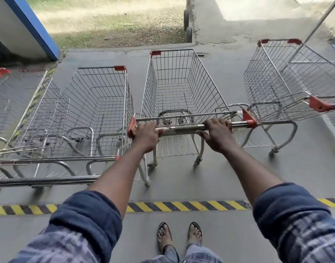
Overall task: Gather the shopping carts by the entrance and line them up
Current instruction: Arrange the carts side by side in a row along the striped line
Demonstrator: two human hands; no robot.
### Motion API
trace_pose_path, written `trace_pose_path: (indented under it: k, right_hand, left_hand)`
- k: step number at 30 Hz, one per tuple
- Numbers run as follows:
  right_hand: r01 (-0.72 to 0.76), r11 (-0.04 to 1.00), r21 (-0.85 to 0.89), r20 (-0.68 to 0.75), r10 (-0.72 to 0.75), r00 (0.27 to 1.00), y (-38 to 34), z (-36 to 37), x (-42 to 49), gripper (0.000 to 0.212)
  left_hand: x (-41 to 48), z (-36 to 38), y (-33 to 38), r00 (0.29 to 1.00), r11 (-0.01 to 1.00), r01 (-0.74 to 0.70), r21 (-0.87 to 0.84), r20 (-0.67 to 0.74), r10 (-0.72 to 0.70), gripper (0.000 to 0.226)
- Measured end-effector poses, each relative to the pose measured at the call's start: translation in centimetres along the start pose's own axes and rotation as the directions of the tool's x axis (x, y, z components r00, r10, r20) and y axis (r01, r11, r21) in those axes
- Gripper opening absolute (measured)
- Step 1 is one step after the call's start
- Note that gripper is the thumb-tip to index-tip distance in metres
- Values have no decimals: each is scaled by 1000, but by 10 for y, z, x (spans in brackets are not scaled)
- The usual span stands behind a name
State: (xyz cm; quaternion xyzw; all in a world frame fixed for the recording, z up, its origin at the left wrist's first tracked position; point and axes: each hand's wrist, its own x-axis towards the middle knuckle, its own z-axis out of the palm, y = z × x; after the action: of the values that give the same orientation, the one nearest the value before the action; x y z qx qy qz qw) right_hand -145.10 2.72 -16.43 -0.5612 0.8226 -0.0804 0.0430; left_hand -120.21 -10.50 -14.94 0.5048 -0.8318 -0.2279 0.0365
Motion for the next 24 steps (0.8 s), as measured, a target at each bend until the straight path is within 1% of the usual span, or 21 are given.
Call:
trace_pose_path:
  k: [5,7,10,15,19,24]
  right_hand:
    - [-33,999,4,-20,33,999,12,-2,-23,39]
    - [-45,999,7,-20,46,999,15,-1,-33,40]
    - [-65,998,10,-8,65,998,17,0,-50,41]
    - [-92,994,54,-13,93,996,19,0,-82,43]
    - [-96,994,43,-3,96,995,27,-2,-106,46]
    - [-89,995,53,-17,90,996,36,-4,-131,45]
  left_hand:
    - [-15,13,11,999,999,-39,14,16,39,26]
    - [-20,16,14,998,998,-59,31,17,59,26]
    - [-30,19,16,997,997,-71,14,29,71,24]
    - [-53,26,19,995,995,-95,-5,-6,95,20]
    - [-72,35,28,996,996,-91,9,-1,91,21]
    - [-99,42,37,994,994,-104,-17,-21,104,20]
